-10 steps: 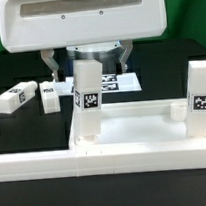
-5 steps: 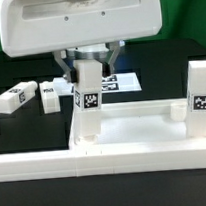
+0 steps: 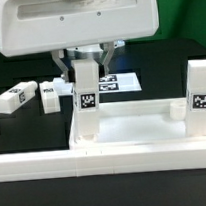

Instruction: Assemble desk

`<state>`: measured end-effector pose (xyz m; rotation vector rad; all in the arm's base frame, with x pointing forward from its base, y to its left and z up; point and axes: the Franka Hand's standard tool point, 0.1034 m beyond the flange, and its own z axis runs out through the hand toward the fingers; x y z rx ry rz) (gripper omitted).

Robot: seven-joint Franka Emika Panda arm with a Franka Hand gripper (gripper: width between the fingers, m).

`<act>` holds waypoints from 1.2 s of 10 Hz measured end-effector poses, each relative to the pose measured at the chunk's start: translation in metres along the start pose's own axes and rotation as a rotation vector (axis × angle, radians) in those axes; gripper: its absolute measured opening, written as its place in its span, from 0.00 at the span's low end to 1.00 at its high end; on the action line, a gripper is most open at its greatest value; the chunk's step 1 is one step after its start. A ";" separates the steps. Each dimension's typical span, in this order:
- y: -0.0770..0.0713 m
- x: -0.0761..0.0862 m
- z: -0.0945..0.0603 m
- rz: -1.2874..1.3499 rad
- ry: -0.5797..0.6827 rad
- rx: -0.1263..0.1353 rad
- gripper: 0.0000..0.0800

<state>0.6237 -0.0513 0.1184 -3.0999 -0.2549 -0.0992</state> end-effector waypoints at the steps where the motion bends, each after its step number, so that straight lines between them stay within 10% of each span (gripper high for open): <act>1: 0.003 -0.002 0.000 0.092 -0.003 0.015 0.37; 12: 0.000 -0.001 0.002 1.141 -0.009 0.042 0.37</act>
Offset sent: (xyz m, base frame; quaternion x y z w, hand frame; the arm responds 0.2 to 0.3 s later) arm -0.0041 0.0054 -0.0048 0.0220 -0.0099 0.2658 0.9637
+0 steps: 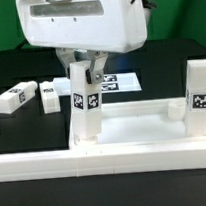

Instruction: Assemble desk

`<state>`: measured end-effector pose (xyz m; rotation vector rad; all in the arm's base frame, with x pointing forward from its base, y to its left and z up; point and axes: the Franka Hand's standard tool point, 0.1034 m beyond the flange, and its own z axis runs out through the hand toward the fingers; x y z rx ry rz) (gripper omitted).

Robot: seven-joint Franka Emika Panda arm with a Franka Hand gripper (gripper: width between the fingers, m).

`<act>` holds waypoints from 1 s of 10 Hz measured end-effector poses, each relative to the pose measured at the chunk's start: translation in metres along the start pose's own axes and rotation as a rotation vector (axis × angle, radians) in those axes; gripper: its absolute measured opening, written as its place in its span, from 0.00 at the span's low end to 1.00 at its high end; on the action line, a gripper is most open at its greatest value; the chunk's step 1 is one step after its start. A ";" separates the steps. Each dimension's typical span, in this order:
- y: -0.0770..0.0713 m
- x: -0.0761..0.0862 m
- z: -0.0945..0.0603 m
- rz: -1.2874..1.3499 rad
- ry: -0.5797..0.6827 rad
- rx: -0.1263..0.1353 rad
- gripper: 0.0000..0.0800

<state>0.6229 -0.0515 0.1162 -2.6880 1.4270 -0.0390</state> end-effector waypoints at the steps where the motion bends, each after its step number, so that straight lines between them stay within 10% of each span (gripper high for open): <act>1: 0.000 0.000 0.000 0.036 -0.001 0.001 0.37; 2: 0.000 -0.001 0.000 0.039 -0.002 0.002 0.37; 5: -0.002 -0.001 -0.001 -0.035 -0.005 0.000 0.77; 10: -0.003 0.000 -0.002 -0.441 0.000 0.003 0.81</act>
Offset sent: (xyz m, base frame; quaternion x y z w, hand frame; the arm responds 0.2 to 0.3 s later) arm 0.0000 0.0000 0.0000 0.0000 0.0000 -0.0650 0.9979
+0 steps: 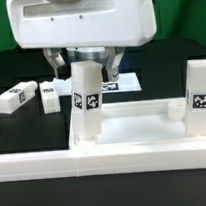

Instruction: Assemble desk

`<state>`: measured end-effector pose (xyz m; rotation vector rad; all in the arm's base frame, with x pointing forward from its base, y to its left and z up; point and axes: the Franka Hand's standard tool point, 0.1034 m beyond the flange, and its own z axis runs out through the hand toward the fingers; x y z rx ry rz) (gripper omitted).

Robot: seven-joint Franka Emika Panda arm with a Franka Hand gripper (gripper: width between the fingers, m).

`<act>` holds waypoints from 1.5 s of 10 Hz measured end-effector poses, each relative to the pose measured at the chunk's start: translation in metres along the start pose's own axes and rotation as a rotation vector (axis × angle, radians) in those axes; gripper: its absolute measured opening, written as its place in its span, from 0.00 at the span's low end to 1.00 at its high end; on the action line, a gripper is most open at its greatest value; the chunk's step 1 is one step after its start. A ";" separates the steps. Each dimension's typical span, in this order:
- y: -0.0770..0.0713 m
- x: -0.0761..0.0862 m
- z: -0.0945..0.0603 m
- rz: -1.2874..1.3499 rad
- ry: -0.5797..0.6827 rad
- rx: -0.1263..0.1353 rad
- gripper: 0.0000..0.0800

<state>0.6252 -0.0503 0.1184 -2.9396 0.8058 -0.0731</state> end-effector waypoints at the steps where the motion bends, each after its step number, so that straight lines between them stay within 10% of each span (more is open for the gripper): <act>1: 0.000 0.000 0.000 -0.066 0.000 0.000 0.81; 7: -0.002 0.005 0.000 -0.685 0.047 -0.078 0.81; 13: 0.001 0.006 0.003 -1.029 0.050 -0.100 0.79; 15: 0.001 0.006 0.004 -1.029 0.048 -0.100 0.36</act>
Offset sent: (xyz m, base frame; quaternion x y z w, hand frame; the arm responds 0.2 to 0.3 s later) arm -0.0026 -0.0082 0.0000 -0.0521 0.0350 -0.2309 0.9710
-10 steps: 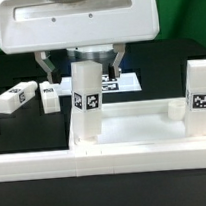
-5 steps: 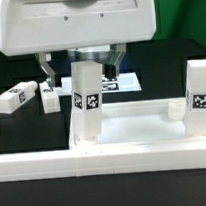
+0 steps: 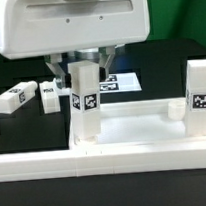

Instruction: Assemble desk

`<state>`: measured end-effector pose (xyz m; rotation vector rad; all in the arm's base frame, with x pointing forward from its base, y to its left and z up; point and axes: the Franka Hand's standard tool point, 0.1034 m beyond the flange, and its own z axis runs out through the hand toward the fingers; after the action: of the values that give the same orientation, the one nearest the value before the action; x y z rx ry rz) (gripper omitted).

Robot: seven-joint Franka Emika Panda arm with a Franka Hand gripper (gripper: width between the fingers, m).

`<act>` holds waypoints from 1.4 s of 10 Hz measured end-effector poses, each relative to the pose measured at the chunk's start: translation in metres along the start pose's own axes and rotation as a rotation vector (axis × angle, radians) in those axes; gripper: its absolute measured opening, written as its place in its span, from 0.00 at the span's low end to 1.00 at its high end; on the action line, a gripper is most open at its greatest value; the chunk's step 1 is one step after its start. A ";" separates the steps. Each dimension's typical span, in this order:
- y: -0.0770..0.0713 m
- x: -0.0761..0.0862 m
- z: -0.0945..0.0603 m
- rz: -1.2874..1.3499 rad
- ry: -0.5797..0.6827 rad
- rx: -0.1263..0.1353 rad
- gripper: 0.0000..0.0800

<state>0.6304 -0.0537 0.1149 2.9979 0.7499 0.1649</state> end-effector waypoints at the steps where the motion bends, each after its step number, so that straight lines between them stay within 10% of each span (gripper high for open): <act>1: 0.000 0.000 0.000 0.006 0.000 0.000 0.36; 14: 0.008 -0.006 0.003 1.047 0.011 0.043 0.36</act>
Offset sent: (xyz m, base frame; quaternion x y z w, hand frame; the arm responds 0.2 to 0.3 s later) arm 0.0000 0.0000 0.0000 0.0000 0.0000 0.1296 0.9916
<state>0.6288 -0.0635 0.1119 3.0698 -0.8736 0.1858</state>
